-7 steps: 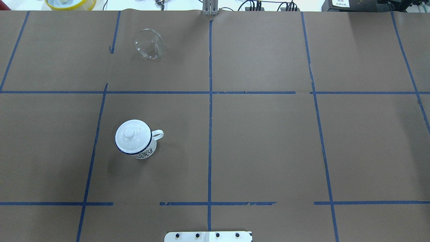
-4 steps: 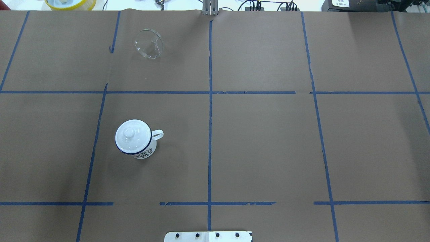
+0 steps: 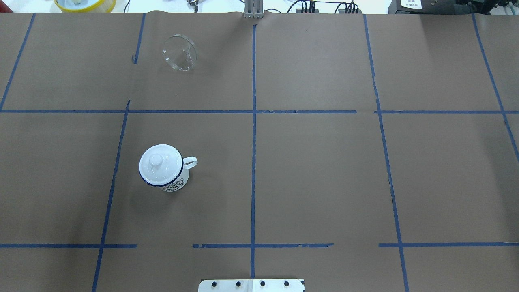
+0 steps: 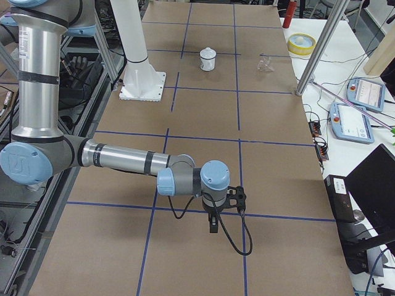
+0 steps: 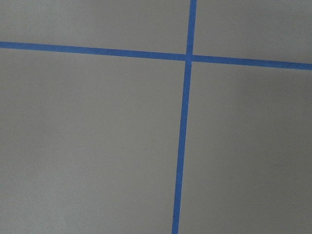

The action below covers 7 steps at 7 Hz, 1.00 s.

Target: Remove funnel from cup

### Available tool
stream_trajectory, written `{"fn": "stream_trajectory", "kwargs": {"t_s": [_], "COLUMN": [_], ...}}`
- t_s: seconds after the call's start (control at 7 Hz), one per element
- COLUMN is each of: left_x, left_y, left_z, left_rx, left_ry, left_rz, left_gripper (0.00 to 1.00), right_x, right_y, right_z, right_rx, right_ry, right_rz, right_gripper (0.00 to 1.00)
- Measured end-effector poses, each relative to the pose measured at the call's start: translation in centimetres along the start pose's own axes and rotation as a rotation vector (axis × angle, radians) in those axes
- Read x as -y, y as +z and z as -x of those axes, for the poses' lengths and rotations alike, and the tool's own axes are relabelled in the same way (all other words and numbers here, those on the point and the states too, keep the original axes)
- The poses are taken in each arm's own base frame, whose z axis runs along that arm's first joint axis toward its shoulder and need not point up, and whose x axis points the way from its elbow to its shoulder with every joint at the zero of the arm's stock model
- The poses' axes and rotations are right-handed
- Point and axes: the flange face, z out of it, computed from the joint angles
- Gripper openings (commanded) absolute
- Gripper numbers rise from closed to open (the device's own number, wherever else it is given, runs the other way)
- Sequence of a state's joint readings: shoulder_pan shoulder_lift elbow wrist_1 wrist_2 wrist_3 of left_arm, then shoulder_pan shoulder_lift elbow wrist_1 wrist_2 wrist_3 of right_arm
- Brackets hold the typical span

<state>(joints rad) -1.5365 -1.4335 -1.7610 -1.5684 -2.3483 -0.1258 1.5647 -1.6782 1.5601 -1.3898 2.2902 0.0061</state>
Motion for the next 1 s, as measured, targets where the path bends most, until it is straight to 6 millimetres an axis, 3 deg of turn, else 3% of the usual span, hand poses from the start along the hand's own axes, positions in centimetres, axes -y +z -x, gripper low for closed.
{"fn": "stream_trajectory", "kwargs": {"t_s": [1.0], "left_x": [0.17], "left_y": [-0.81], "left_z": [-0.80], "left_rx": [-0.003], "left_ry": [0.018], "left_rz": [-0.018], "left_gripper": [1.00], "right_x": [0.00], "right_y": [0.00], "right_z": [0.00], "right_rx": [0.000], "right_ry": [0.000], "right_rz": [0.000], "right_gripper": [1.00]}}
